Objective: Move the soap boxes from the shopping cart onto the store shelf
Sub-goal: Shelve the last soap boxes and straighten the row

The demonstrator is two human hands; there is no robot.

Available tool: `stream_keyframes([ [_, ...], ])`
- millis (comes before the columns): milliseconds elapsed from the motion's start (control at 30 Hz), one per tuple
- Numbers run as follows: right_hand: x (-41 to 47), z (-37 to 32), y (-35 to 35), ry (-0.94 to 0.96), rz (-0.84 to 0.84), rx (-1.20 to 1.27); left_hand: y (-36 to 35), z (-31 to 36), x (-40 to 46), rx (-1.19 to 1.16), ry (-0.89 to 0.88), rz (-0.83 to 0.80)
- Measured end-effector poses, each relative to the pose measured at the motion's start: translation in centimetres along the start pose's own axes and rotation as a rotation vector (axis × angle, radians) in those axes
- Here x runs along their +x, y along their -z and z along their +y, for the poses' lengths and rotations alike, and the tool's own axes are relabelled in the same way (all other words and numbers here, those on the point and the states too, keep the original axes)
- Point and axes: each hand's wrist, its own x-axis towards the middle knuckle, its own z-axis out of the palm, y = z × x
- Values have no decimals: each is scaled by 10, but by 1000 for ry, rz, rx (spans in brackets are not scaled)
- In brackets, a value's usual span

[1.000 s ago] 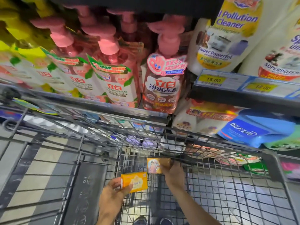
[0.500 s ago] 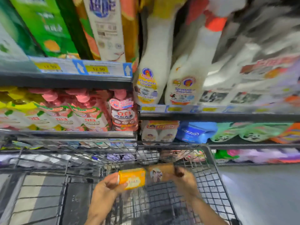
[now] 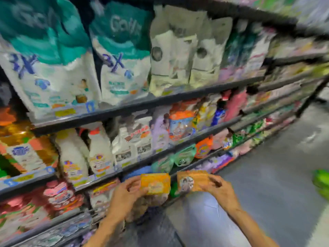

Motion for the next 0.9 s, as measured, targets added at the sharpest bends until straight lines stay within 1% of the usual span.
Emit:
stream_keyframes([
  [67, -6, -12, 56, 4, 75, 33, -40, 47, 6, 40, -53, -64],
  [200, -17, -22, 162, 24, 244, 167, -131, 119, 18, 49, -180, -179],
  [233, -18, -25, 188, 32, 289, 180, -158, 137, 17, 74, -214, -217],
  [333, -19, -22, 263, 82, 393, 199, -239, 175, 21, 50, -279, -311],
  [400, -16, -14, 318, 86, 461, 189, -298, 201, 22, 82, -335, -337],
  [467, -11, -2, 372, 88, 496, 181, -353, 222, 26, 93, -375, -360],
  [633, 4, 25, 495, 101, 555, 179, -486, 262, 32, 37, -416, -432],
  [767, 21, 34, 578, 115, 629, 216, -584, 290, 48, 9, -444, -485],
  [900, 54, 52, 650, 107, 668, 252, -671, 313, 69, -7, -462, -522],
])
